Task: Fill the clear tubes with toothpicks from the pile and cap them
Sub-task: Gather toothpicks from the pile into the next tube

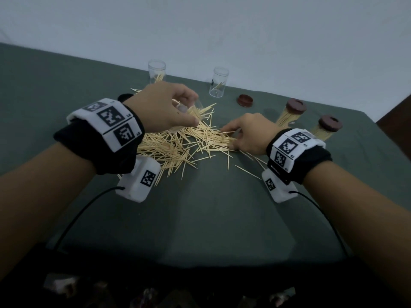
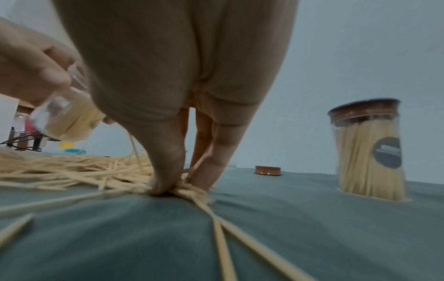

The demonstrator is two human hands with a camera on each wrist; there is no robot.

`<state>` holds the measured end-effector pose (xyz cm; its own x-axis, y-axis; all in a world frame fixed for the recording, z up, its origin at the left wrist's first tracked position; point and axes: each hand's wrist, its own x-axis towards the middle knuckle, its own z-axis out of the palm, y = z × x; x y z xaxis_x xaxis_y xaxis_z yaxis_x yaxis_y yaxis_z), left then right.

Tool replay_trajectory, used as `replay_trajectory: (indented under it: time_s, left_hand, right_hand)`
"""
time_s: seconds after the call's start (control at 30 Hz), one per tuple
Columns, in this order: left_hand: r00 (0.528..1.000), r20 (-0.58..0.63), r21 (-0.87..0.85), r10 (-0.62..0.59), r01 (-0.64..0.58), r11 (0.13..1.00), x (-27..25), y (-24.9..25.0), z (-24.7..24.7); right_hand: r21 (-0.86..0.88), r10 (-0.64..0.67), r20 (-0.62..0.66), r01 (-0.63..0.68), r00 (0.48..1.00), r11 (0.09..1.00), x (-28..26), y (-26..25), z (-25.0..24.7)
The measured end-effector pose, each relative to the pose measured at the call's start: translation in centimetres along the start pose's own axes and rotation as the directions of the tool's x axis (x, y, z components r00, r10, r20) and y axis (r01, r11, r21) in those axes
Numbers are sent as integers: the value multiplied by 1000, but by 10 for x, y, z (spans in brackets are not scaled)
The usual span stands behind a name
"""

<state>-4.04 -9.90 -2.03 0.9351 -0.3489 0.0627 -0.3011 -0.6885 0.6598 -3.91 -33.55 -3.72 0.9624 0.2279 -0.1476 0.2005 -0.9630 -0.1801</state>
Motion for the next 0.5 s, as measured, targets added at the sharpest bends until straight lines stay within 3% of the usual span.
replay_trajectory:
  time_s: [0.17,0.33,0.5]
  left_hand:
    - [1000,-13,0,-10,10,1000,-1,-1,-3]
    - [1000,-18,-9,-12,12,1000,-1,-2,-4]
    - [1000,-15,-7,-17,17,1000,1,-2,-5]
  right_hand:
    - [-9,-79,17,79,997,997,1,-5,0]
    - [-151,-48,223,83,974,985,4,-6,3]
    - [-109,-95,103,106,990,988,12,-6,7]
